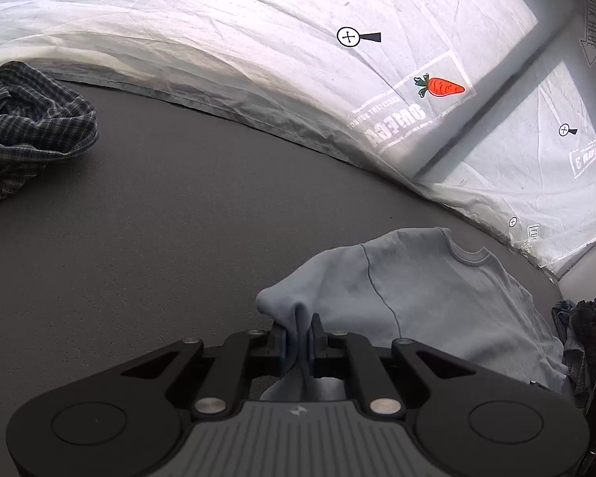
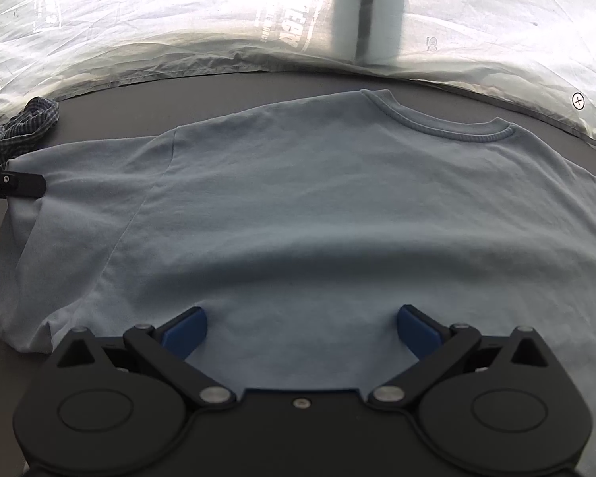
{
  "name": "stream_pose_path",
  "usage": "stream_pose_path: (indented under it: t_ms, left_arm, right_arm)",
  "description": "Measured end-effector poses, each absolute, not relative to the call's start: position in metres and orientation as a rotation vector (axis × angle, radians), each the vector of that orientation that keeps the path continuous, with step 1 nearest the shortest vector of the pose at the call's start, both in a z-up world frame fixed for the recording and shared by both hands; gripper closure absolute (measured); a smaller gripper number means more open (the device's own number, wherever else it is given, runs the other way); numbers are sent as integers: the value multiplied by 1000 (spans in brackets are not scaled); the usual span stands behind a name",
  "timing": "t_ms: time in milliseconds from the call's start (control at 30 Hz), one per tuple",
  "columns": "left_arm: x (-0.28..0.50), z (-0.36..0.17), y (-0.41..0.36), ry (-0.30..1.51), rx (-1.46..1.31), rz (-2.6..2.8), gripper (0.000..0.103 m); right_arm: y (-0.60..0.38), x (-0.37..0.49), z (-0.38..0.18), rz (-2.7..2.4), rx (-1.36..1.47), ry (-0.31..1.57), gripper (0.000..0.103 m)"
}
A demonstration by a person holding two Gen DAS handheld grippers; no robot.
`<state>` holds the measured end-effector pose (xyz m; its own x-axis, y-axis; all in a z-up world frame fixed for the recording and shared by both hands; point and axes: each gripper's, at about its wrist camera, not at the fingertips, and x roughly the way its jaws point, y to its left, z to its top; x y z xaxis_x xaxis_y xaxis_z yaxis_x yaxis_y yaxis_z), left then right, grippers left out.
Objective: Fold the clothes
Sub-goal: 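Grasp the t-shirt hem with the left tool while the right tool grasps it too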
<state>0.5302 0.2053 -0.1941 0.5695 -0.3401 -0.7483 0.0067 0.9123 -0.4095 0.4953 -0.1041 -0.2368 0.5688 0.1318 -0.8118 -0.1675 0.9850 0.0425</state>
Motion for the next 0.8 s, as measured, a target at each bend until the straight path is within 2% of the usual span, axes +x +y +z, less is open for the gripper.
stream_pose_path:
  t_ms: [133,233,267,300,333,367,400,467,567,700,800]
  left_arm:
    - [530,-198,202,982,-352,-132,86]
    - [525,-206,204,1005,-364,-78,83]
    - [522,-205,207,1003,-397,-69,83]
    - [519,-205,212,1002,-433,-56,80]
    - [515,-205,217,1004,-476,-41,76]
    - [511,-205,223,1004,-520,-28,76]
    - [507,-206,229,1004,-564,-15,75]
    - [497,-205,236,1003,-636,8,75]
    - [475,-203,243,991,-730,55,74]
    - [437,-204,253,962,-884,115,67]
    - [414,-210,261,962,-997,147,60]
  right_arm:
    - [-110,497,-232,164,35,972,1]
    - [-124,503,-226,157,209,998,10]
    - [-130,505,-224,155,282,1007,17]
    - [-136,507,-223,159,363,1017,31]
    - [-142,510,-223,165,457,1034,36]
    - [-147,512,-226,168,554,1054,49]
    - [-151,513,-228,171,628,1064,65]
    - [-155,510,-235,179,797,1084,86]
    - [-149,497,-249,216,1070,1118,88]
    - [-129,473,-269,251,1369,1183,89]
    - [-108,459,-280,256,1440,1261,88]
